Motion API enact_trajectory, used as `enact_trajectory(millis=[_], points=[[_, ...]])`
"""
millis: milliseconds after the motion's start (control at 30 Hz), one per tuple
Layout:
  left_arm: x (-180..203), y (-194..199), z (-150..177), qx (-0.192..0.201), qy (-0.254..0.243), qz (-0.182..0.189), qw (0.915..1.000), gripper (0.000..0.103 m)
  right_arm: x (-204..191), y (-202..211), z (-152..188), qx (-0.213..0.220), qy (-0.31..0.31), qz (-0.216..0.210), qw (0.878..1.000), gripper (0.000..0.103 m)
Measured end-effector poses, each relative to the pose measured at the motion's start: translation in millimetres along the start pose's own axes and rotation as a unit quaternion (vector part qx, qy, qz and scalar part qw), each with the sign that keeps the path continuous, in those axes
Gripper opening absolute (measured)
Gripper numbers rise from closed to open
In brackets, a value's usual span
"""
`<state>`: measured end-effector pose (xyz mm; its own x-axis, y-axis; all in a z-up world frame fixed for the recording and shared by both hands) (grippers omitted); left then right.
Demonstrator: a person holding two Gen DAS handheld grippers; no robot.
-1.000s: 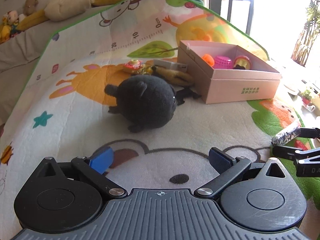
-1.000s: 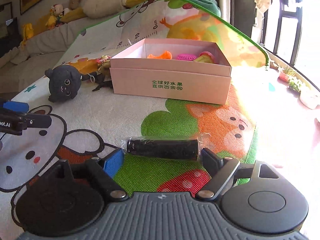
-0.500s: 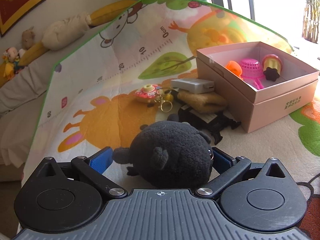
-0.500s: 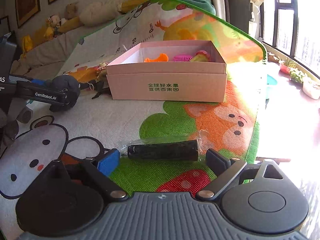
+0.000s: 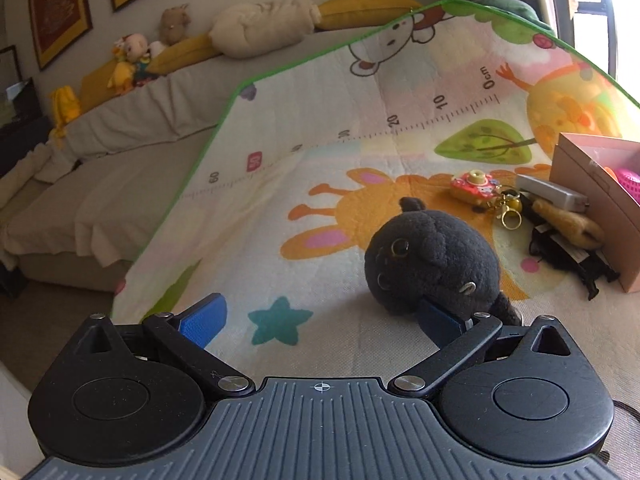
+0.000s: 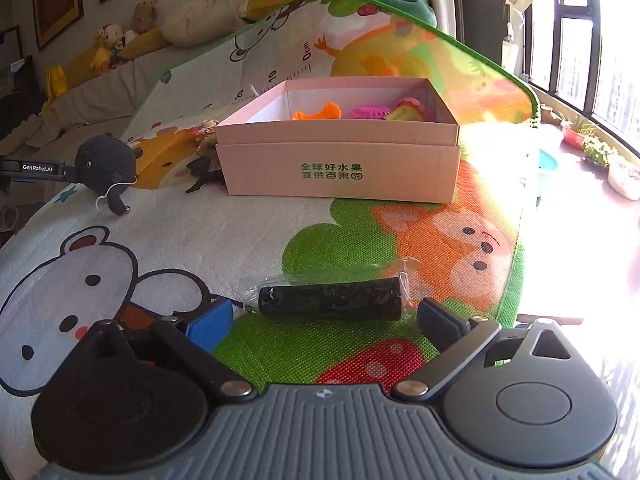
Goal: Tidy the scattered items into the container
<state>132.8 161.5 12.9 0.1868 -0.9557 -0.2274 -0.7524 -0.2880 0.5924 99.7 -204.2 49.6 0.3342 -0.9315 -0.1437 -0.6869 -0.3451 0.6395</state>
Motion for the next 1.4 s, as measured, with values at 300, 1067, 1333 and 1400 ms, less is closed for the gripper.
enact_trajectory(millis=[300,1067,1333,1400], points=[[39.0,25.9,17.2,0.014,-0.069,0.075,0.9947,0.103,-8.8,2.6,-5.6,-0.015,0.043,0.009,0.999,0.1],[-94.4,97.4,90.0,0.06,0.24,0.078,0.9659,0.103,-319.8,-114.8,-40.7,0.126,0.571,-0.084,0.807,0.086],[-90.2,99.5,89.6,0.063,0.238,0.094,0.9646,0.103,-272.4,-111.8,-121.0,-0.091,0.215,-0.203,0.951,0.068],[-83.6,101.5,85.3,0.069,0.23,0.107,0.9648,0.103,-245.6,-105.1,-132.4,-0.166,0.07,-0.261,0.948,0.068]])
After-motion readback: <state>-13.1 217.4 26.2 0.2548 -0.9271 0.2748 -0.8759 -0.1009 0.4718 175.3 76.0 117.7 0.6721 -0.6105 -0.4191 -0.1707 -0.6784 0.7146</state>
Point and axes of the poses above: each gripper's, at about its wrist camera, not at the fingertips, and y roughly against the way its jaws point, x to its right, z to its underside, the point moved 6 cm from there along -y, roughly the way its jaws point, and after that the axes turned 4 degrees about -y, right-handed, at the moved point
